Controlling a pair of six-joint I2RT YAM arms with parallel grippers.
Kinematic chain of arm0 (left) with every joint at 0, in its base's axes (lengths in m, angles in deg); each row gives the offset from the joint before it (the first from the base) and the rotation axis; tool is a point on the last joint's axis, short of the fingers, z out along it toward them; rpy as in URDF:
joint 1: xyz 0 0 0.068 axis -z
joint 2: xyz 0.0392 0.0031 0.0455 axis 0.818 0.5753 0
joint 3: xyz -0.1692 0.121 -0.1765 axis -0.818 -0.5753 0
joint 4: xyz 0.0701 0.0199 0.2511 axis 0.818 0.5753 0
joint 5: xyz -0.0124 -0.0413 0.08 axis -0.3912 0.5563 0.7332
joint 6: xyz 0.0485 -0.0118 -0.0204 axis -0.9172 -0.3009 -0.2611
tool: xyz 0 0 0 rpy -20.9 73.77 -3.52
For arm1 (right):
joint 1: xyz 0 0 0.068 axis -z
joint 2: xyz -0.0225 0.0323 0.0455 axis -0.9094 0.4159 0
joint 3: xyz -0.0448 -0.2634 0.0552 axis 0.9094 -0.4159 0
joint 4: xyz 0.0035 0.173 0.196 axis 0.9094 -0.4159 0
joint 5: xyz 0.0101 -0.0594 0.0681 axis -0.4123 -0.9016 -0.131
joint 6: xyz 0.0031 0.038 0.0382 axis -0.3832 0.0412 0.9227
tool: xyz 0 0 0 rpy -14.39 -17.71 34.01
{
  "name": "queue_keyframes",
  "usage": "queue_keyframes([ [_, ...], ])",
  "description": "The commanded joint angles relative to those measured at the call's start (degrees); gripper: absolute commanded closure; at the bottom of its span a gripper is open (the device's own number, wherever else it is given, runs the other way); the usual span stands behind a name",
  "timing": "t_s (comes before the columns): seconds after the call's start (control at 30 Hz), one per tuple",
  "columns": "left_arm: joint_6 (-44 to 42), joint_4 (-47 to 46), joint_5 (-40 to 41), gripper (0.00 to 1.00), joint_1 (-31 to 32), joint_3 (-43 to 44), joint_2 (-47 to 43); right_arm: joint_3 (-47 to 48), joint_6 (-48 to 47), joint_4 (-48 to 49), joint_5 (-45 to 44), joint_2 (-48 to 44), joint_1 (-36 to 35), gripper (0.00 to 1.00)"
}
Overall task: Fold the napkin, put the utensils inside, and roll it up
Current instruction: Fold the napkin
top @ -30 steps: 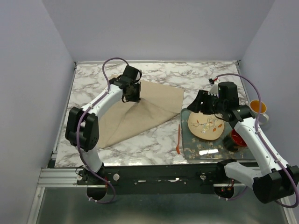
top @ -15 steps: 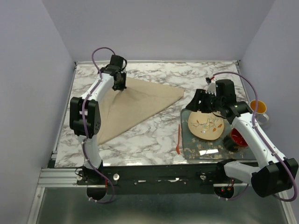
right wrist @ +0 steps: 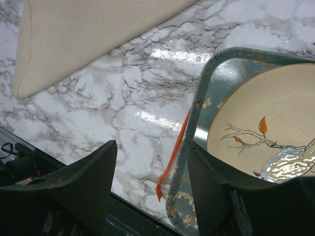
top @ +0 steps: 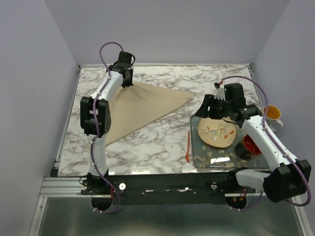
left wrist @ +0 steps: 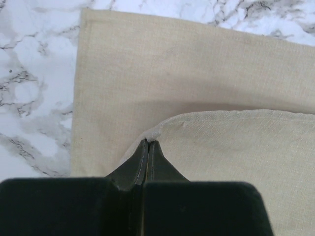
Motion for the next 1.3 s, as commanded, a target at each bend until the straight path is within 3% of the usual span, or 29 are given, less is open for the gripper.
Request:
queue_keyframes([
  [0.0, -1.0, -0.7, 4.2, 1.0, -1.3, 3.6, 2.5, 1.9, -1.1, -1.4, 0.8, 1.1, 0.5, 0.33],
  [0.57, -1.0, -1.8, 3.3, 1.0, -3.7, 17.0, 12.6, 2.8, -0.7, -1.5, 1.3, 3.8, 0.5, 0.33],
  [1.27, -1.0, -2.9, 3.0, 1.0, -5.4, 21.9, 17.8, 2.8, -0.7, -1.8, 1.0, 4.7, 0.5, 0.33],
])
